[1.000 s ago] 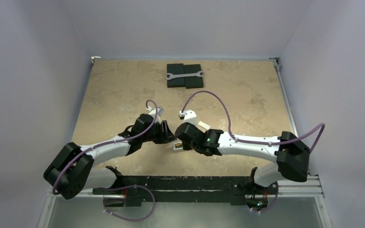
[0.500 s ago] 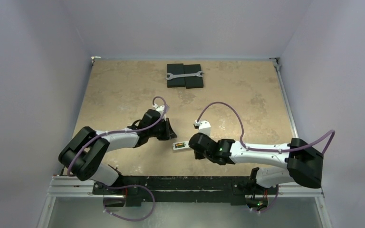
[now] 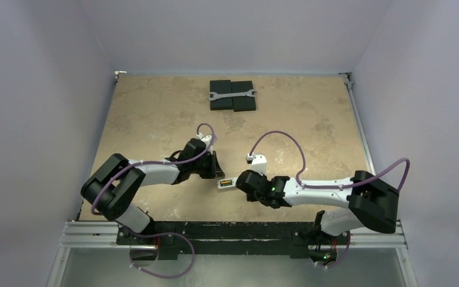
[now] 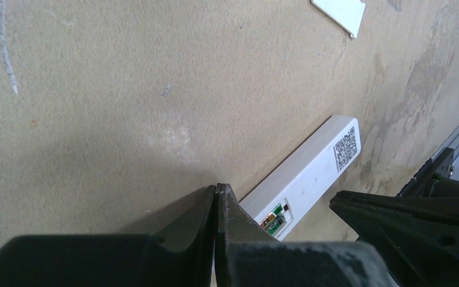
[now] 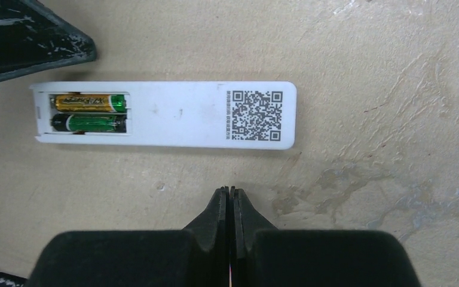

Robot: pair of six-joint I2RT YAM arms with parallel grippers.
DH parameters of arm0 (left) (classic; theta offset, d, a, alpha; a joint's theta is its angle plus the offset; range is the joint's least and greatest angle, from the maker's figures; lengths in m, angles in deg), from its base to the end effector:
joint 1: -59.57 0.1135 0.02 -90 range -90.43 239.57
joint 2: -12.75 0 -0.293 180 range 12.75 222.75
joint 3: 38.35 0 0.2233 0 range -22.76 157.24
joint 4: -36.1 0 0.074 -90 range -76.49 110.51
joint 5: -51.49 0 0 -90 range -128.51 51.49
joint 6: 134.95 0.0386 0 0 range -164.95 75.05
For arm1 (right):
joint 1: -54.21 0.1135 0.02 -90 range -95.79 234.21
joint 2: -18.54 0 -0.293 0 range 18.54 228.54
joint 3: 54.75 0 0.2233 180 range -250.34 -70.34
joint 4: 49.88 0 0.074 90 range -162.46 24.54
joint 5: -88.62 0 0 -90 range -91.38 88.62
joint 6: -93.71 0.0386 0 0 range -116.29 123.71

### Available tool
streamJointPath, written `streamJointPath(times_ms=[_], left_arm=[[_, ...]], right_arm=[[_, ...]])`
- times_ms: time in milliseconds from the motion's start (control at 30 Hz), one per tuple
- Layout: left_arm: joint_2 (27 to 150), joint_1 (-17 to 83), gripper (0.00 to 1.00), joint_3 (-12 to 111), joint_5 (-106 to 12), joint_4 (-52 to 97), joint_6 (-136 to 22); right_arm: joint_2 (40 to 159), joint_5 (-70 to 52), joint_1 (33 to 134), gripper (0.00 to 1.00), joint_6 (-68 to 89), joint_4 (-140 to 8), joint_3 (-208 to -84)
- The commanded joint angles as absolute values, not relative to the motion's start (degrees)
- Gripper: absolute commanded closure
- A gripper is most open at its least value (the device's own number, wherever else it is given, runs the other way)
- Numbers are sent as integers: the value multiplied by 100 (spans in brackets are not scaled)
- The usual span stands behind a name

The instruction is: Load the batteries into the remote control

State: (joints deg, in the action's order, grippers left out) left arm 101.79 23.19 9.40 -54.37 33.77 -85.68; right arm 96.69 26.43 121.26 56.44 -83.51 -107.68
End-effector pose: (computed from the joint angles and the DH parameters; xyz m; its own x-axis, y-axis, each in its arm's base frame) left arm 0.2057 -0.1647 0.1824 -0.8971 -0.1187 -0.4256 0.1907 0.7649 -0.6152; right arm 0.1015 0.1935 0.2126 -0.7754 -0.0259 -0.6310 -0.1707 0.9706 0.1699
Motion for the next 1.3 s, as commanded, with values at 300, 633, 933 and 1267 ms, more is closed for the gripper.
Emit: streamJointPath(times_ms=[300,633,933,1267], left_arm=[[9974,1931,100,1104,-5290,2903,-8249],[9774,1790,100,922,-5275,2678,-8210],[9704,1431,100,762,-5196,2667,-8330],[9540,1159,100,438,-5160,2980,-8675]], right_arm=[[10198,2875,11708,100,5574,-7965,-11130],[10517,2645,11416,100,5175,-7731,-11411],[10906,2406,11313,100,4768,-7650,-11803],[11302,2060,11310,100,4316,-7674,-12263]])
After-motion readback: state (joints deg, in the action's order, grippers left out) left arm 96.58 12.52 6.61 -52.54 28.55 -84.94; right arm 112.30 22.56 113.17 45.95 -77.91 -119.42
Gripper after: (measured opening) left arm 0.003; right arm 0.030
